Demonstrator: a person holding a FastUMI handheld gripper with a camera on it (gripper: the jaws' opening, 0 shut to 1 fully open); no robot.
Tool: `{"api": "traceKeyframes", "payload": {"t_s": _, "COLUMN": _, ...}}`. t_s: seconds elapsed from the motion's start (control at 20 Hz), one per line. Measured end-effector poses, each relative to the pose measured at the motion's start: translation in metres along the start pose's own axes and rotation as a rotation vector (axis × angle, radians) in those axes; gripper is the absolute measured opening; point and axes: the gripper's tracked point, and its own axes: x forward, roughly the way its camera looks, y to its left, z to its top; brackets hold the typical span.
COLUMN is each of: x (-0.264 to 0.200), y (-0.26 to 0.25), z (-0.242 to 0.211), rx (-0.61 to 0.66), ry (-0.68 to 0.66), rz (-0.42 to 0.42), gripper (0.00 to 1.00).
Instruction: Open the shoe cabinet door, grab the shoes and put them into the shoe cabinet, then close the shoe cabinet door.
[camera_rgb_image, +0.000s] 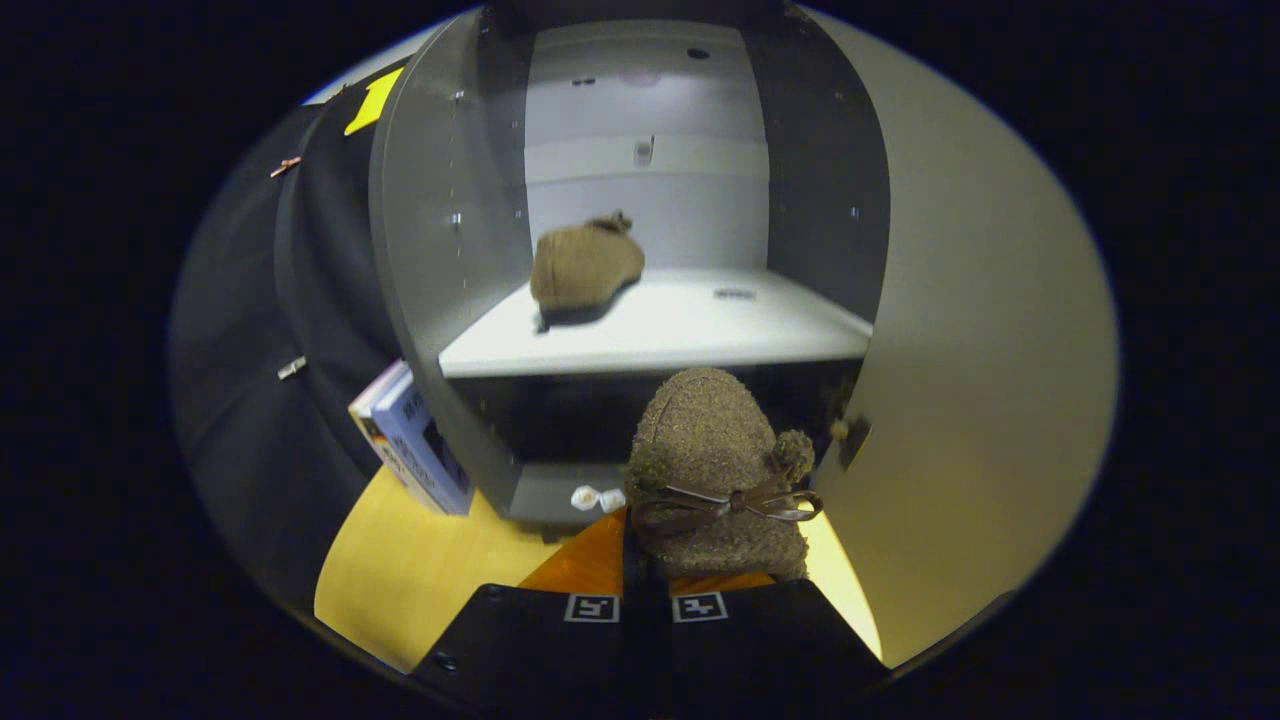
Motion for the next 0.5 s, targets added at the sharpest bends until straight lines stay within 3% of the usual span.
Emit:
{"api": "traceKeyframes", "payload": {"t_s": 0.25, "x": 0.018, "y": -0.012, "z": 0.081, "rx": -0.008, "ry": -0.103, "rz": -0.035, "gripper": 0.04}}
{"api": "traceKeyframes", "payload": {"t_s": 0.5, "x": 0.069, "y": -0.029, "z": 0.148, "rx": -0.017, "ry": -0.142, "rz": -0.07, "gripper": 0.04}}
